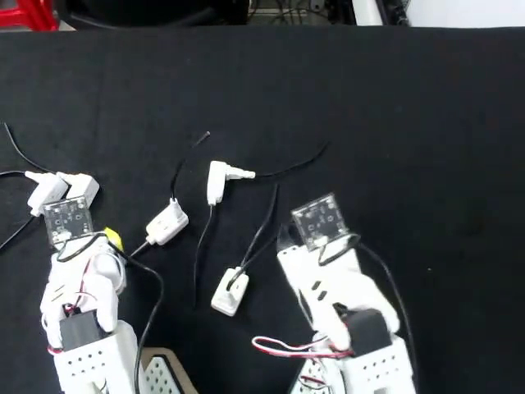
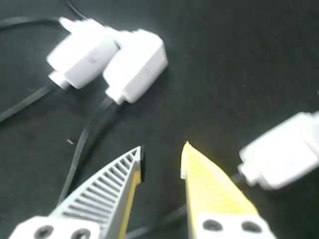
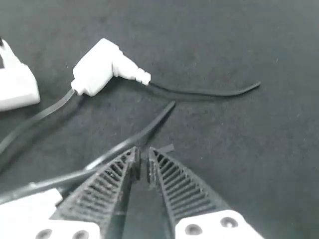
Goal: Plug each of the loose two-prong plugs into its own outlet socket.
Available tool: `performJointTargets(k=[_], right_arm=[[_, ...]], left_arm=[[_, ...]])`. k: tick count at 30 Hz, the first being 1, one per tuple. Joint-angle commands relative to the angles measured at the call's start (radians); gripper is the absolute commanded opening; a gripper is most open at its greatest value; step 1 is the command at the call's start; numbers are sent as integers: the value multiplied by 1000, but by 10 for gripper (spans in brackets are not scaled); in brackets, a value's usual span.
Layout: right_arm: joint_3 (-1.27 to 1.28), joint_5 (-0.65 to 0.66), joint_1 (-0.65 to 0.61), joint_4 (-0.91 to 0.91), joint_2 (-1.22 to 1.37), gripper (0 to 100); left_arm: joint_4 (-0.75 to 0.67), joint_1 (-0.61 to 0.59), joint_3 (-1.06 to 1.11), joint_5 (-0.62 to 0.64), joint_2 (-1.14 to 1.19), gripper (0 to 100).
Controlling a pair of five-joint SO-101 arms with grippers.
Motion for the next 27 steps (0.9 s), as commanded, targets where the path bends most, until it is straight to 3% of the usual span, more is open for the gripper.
performJointTargets(k=[1, 8, 16, 27], right_arm=[[90, 5, 18, -31, -81, 21], [97, 5, 21, -23, -71, 21], [97, 5, 23, -5, -67, 21], [97, 5, 23, 35, -64, 25]], left_arm=[[51, 51, 21, -6, 2, 137], [60, 54, 21, -5, 5, 137], [229, 53, 21, -5, 3, 139], [252, 59, 21, -2, 2, 138]])
